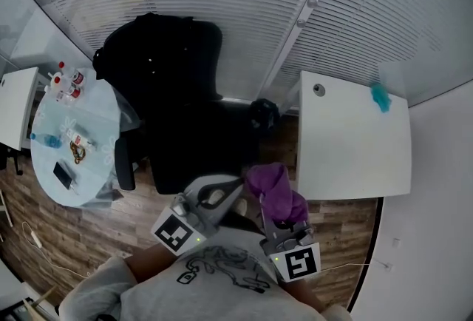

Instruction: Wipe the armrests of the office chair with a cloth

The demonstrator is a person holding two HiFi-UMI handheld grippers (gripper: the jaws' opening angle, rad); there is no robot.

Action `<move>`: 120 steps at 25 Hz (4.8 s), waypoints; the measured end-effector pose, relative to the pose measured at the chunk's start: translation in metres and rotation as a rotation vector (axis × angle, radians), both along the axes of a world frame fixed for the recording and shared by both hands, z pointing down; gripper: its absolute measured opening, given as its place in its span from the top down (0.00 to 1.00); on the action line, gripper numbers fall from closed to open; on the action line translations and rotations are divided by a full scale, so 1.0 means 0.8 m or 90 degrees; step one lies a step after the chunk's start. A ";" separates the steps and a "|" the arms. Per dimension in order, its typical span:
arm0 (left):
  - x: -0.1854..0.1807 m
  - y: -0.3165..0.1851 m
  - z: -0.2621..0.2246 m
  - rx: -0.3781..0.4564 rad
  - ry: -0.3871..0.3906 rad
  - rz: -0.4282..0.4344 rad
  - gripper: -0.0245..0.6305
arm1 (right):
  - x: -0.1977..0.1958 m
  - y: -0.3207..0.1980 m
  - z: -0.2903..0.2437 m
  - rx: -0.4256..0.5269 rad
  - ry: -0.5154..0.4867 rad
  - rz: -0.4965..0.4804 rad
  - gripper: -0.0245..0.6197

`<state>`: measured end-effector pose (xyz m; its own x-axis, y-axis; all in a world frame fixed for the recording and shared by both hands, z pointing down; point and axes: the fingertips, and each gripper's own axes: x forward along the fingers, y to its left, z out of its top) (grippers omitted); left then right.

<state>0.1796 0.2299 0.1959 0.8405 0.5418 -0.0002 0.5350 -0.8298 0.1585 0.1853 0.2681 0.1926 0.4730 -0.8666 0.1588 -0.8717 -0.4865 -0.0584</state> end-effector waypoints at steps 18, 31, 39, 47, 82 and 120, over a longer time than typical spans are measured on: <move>0.005 -0.005 0.090 0.023 -0.074 0.000 0.96 | 0.001 0.005 0.092 -0.046 -0.057 -0.014 0.92; 0.054 -0.031 0.176 0.015 -0.086 -0.015 0.96 | 0.049 -0.021 0.188 -0.114 -0.064 -0.044 0.92; 0.085 -0.042 0.258 0.064 -0.083 -0.022 0.96 | 0.081 -0.034 0.287 -0.179 -0.081 -0.052 0.92; 0.099 -0.051 0.348 0.040 -0.132 -0.012 0.96 | 0.096 -0.044 0.383 -0.234 -0.117 -0.070 0.91; 0.104 -0.060 0.458 0.046 -0.182 0.046 0.96 | 0.156 -0.093 0.567 -0.362 -0.208 -0.129 0.91; 0.090 -0.069 0.447 0.056 -0.192 0.025 0.96 | 0.219 -0.161 0.574 -0.413 -0.190 -0.186 0.91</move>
